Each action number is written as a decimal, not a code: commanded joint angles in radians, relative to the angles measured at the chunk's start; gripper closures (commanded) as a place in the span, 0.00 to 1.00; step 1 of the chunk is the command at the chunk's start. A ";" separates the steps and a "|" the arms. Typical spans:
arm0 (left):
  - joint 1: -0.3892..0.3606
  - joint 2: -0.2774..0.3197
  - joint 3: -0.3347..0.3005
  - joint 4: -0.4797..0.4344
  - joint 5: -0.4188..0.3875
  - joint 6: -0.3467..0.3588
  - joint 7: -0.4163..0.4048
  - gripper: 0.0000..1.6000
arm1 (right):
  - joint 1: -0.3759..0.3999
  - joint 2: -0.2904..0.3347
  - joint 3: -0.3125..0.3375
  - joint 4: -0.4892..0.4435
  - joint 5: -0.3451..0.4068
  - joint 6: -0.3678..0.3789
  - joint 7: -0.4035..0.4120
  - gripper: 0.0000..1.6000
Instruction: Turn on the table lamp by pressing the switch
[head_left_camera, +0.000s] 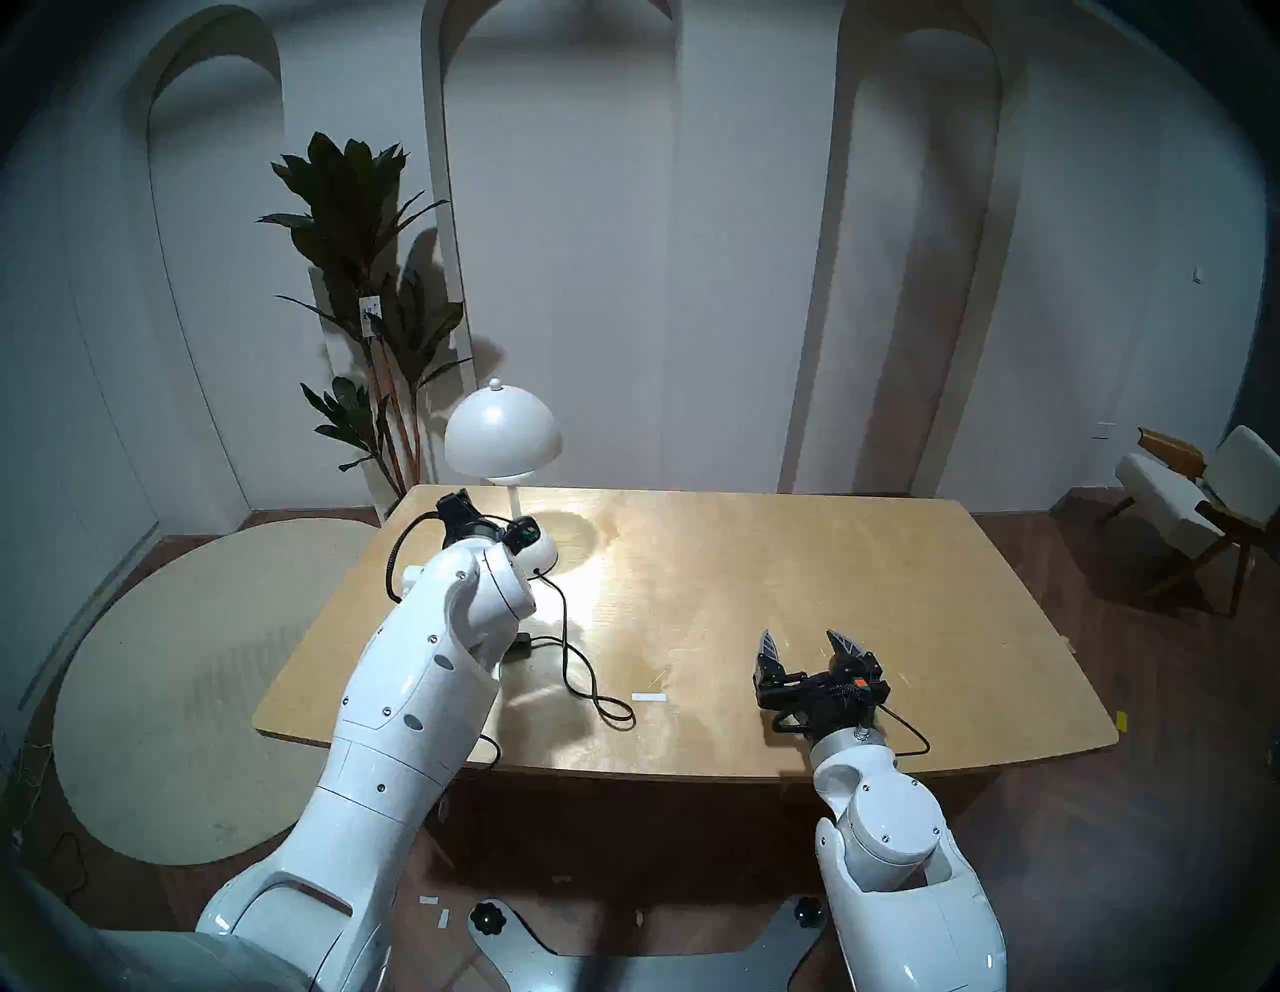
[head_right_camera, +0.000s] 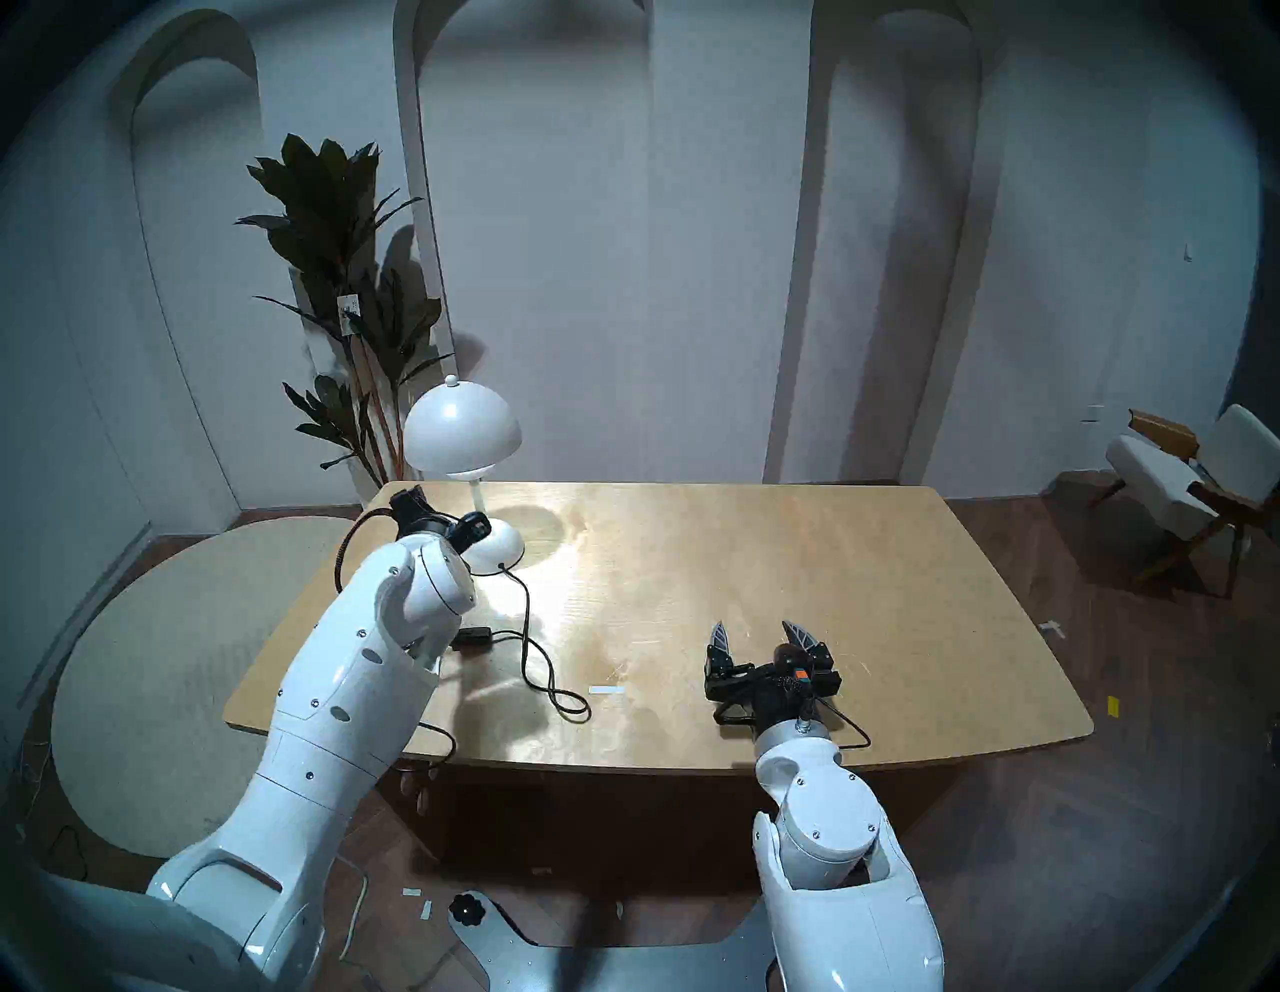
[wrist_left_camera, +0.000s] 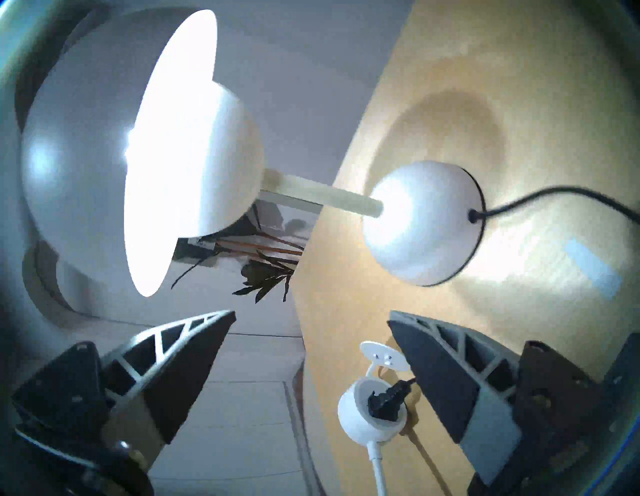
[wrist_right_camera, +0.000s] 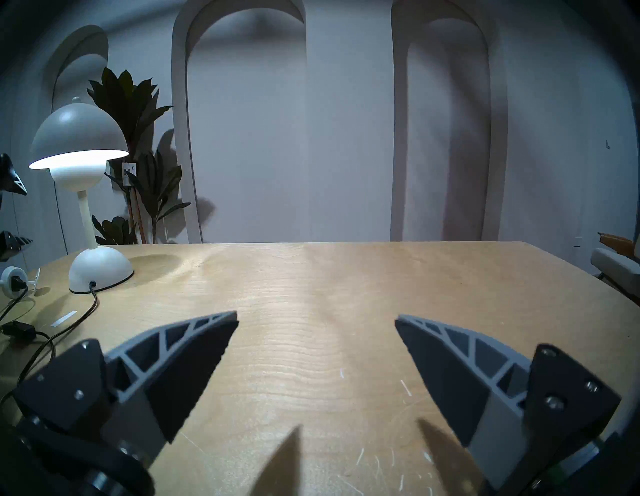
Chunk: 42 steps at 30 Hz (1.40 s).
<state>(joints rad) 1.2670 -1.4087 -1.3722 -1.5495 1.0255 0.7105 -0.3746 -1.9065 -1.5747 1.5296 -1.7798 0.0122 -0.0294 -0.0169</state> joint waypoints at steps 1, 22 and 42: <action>0.032 -0.112 -0.125 -0.113 -0.155 0.041 0.046 0.00 | 0.006 0.001 0.001 -0.019 -0.001 -0.005 0.000 0.00; 0.123 -0.239 -0.303 -0.392 -0.738 0.157 0.034 0.00 | 0.007 0.001 0.001 -0.019 -0.001 -0.006 0.000 0.00; 0.304 -0.192 -0.105 -0.557 -0.778 -0.088 0.369 0.00 | 0.002 0.001 0.000 -0.027 -0.001 -0.003 0.000 0.00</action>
<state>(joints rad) 1.5064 -1.6163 -1.5292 -2.0626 0.2595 0.7074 -0.1118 -1.9054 -1.5747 1.5295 -1.7779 0.0125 -0.0293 -0.0169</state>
